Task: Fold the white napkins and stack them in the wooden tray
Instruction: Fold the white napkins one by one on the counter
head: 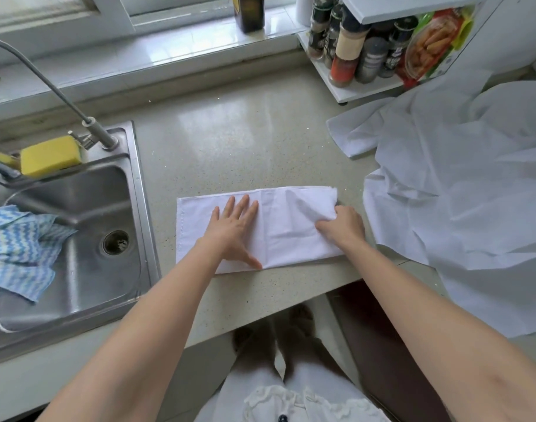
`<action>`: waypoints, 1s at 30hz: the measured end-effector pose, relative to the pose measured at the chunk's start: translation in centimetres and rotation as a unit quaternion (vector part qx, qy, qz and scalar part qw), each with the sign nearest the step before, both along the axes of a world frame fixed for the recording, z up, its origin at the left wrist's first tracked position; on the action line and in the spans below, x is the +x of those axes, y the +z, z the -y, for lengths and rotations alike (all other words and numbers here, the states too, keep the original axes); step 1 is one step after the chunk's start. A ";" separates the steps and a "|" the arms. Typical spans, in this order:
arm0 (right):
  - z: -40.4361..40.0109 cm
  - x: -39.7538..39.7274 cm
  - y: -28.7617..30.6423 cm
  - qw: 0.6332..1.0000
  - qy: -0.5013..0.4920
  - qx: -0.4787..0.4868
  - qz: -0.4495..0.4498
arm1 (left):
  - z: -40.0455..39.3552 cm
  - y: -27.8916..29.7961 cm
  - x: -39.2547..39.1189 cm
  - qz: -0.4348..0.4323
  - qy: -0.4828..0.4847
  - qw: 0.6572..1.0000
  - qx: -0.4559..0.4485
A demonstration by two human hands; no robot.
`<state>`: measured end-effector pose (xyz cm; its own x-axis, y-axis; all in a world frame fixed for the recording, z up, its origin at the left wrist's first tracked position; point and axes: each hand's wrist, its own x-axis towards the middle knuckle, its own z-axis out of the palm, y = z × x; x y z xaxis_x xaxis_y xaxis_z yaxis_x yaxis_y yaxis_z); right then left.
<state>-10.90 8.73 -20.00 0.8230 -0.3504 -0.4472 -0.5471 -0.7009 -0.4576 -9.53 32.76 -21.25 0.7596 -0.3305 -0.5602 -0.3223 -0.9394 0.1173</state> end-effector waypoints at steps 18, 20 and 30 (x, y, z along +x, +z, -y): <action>8.4 1.5 3.4 0.978 0.011 0.095 0.183 | 8.9 0.7 0.3 -0.051 0.076 0.996 0.014; 7.6 1.7 4.7 0.971 0.025 0.105 0.211 | 9.0 0.8 0.5 -0.057 0.069 0.996 0.005; -5.1 2.1 7.2 0.955 0.124 0.192 0.189 | -5.8 1.4 -3.8 0.034 0.095 0.995 -0.018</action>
<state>-8.83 13.80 -12.77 0.9874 0.0069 -0.1578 -0.1303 -0.5291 -0.8385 -13.34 38.60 -19.87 0.8454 -0.1969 -0.4966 -0.1483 -0.9795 0.1361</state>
